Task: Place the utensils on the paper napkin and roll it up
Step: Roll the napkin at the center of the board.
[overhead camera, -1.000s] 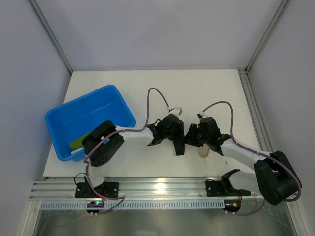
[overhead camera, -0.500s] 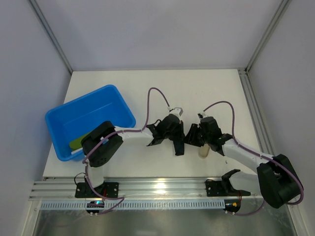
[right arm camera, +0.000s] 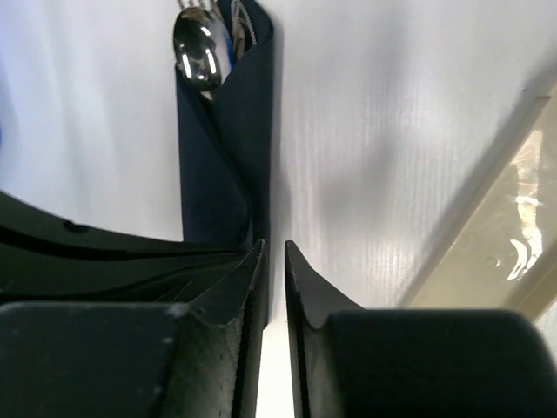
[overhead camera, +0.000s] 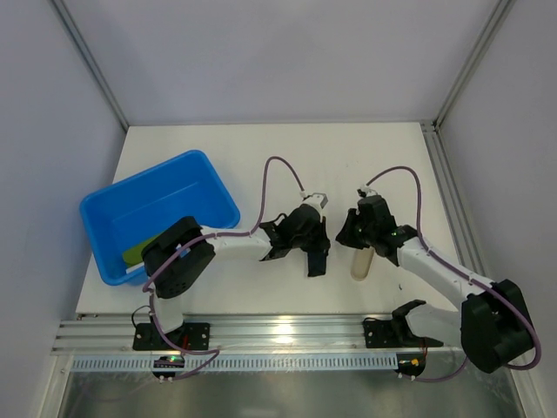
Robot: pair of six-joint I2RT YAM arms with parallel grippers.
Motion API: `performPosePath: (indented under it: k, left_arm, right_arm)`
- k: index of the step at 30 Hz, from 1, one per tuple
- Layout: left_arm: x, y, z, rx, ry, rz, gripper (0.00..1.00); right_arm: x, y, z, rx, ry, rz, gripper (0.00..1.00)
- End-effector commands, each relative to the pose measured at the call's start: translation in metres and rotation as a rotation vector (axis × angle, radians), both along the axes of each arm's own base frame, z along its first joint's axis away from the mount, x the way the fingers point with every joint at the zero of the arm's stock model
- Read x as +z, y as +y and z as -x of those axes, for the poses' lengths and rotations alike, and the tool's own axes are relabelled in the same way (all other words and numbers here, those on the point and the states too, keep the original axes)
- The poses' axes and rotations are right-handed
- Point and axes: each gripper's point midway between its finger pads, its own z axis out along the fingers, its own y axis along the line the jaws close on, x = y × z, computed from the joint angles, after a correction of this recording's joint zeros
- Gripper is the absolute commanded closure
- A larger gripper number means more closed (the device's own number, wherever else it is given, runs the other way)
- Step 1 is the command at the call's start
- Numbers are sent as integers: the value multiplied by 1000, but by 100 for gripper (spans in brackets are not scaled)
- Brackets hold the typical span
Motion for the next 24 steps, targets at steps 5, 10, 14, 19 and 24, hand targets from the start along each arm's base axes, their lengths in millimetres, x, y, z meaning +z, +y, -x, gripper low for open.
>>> performPosePath:
  k: [5, 10, 14, 19, 24]
  left_arm:
    - [28, -8, 0, -31, -39, 42, 100]
    - [27, -11, 1, -39, -39, 39, 100]
    - [28, -13, 2, -48, -40, 40, 100]
    - [28, -13, 4, -64, -45, 44, 100]
    - [30, -14, 7, -92, -62, 38, 100]
  right_arm:
    - [-11, -2, -31, -9, 27, 69, 94]
    - [-21, 11, -47, 8, 64, 53, 96]
    - [-28, 16, -49, 25, 93, 31, 96]
    - [-19, 20, -40, 29, 86, -52, 82]
    - [-7, 12, -35, 2, 109, -134, 71]
